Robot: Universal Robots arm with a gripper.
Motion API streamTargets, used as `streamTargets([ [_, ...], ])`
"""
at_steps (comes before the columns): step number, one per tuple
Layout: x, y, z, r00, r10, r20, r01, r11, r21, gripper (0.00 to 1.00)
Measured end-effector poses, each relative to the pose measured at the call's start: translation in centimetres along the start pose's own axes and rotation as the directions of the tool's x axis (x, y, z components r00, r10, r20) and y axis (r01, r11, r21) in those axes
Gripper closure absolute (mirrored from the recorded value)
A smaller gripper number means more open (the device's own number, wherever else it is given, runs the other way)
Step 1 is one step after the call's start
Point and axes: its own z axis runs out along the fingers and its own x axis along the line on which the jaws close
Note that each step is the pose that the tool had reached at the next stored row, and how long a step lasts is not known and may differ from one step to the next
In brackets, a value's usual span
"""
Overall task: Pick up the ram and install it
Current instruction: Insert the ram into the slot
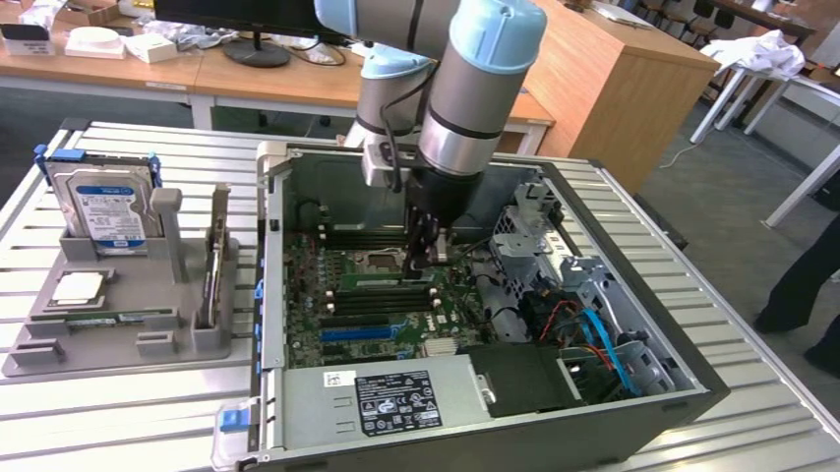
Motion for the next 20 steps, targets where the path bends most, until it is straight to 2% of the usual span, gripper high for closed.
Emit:
streamTargets([
  [6,0.0,-0.02,0.52,1.0,0.0,0.0,0.0,1.0,0.0,0.89],
  [20,0.01,-0.03,0.9,1.0,0.0,-0.0001,0.0,1.0,-0.0001,0.89],
])
